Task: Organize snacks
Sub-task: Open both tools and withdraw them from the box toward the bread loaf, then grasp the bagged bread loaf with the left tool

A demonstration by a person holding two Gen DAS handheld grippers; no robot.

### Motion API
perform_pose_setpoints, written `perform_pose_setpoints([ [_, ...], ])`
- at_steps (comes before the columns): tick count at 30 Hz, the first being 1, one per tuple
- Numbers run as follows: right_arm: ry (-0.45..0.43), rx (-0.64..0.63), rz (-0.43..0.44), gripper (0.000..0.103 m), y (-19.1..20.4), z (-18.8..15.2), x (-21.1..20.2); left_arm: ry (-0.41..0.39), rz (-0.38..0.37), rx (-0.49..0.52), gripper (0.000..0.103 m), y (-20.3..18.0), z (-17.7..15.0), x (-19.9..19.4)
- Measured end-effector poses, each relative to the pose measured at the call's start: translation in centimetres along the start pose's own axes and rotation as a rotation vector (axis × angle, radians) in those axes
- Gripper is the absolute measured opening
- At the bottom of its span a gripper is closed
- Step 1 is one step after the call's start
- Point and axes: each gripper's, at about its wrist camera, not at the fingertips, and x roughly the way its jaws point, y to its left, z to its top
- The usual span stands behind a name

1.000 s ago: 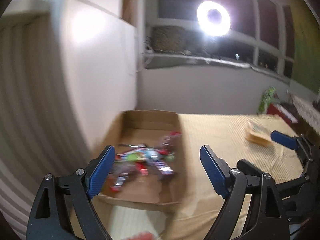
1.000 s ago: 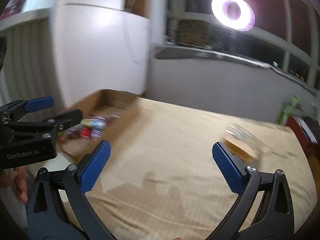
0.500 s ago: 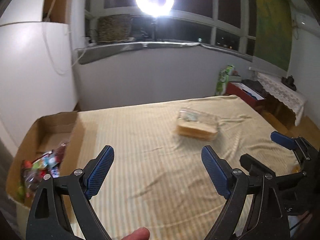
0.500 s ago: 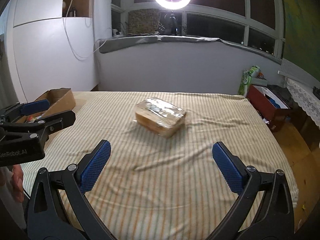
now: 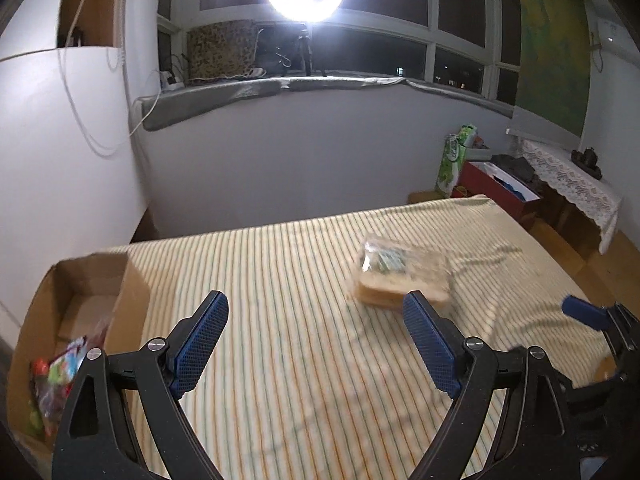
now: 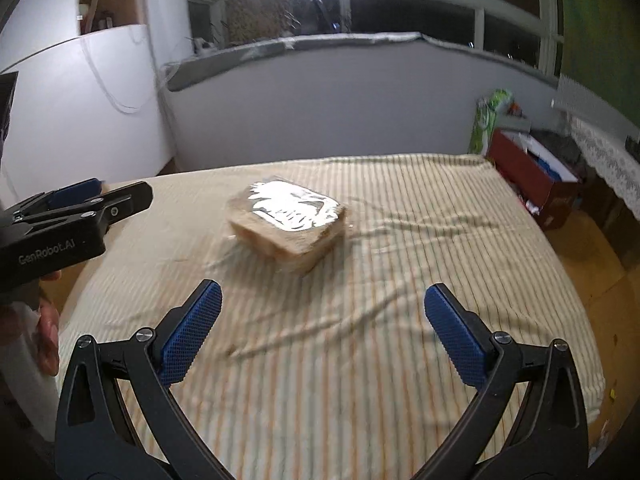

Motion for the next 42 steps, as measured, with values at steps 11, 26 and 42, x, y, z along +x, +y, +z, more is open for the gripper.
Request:
perform_pose_setpoints([
  [11, 0.093, 0.088, 0.068, 0.103, -3.1, 4.0, 7.8, 0.153, -0.09, -0.055, 0.089, 0.0, 3.1, 9.9],
  [26, 0.152, 0.155, 0.2, 0.075, -2.3, 2.8, 11.4, 0.286, -0.257, -0.001, 0.078, -1.7, 3.3, 14.8],
  [42, 0.077, 0.12, 0.234, 0.052, -0.7, 2.3, 7.5, 0.245, -0.354, -0.089, 0.053, -1.8, 1.9, 12.1],
])
